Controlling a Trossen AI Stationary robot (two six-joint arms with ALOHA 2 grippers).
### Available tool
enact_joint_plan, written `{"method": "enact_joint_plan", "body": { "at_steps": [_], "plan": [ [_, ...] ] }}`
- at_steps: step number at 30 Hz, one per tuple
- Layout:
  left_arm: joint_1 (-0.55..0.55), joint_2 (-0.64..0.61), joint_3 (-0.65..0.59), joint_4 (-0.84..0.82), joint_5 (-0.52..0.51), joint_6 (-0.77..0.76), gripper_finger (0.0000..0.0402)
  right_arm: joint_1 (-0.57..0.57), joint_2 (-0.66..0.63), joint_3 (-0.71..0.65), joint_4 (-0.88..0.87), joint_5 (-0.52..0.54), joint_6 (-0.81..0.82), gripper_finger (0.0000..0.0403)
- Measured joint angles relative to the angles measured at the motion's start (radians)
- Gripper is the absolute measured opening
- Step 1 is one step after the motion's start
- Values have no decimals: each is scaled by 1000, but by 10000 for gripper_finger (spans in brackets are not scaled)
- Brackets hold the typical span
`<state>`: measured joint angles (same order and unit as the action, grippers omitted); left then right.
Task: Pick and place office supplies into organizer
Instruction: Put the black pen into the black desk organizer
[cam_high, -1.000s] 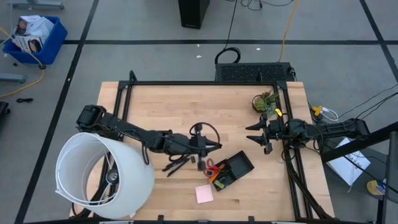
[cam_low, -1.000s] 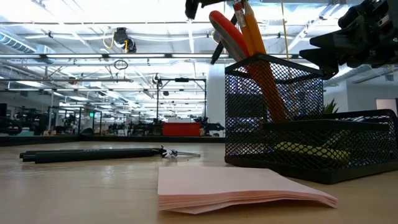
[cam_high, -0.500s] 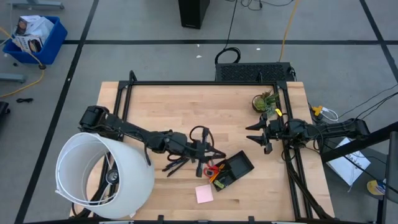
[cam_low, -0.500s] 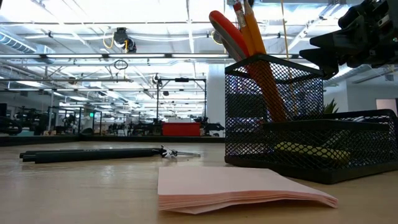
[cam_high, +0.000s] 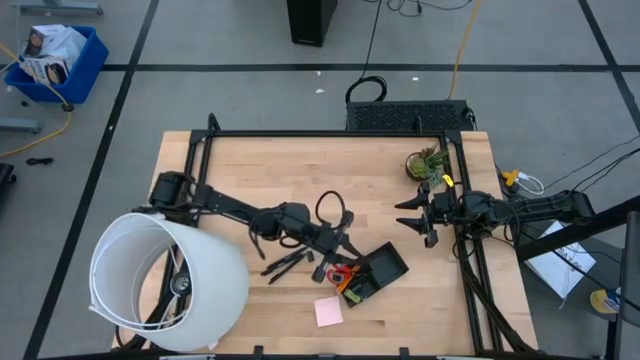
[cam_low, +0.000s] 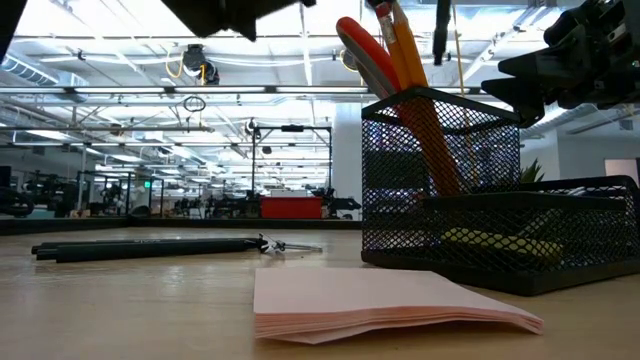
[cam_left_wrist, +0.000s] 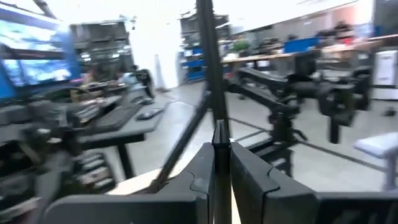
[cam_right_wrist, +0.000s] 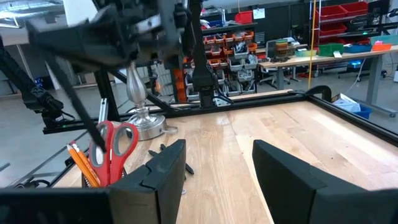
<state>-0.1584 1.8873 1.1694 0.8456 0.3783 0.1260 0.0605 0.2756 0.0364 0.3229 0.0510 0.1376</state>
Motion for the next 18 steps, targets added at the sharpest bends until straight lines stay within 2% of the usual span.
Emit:
{"method": "enact_joint_plan", "body": {
  "at_steps": [9, 14, 18],
  "plan": [
    [59, 108, 0, 212, 155, -77, 52, 0, 0, 0, 0, 0, 0, 183],
    [82, 154, 0, 272, 199, -128, 40, 0, 0, 0, 0, 0, 0, 183],
    [88, 179, 0, 304, 226, -142, 50, 0, 0, 0, 0, 0, 0, 183]
  ]
}}
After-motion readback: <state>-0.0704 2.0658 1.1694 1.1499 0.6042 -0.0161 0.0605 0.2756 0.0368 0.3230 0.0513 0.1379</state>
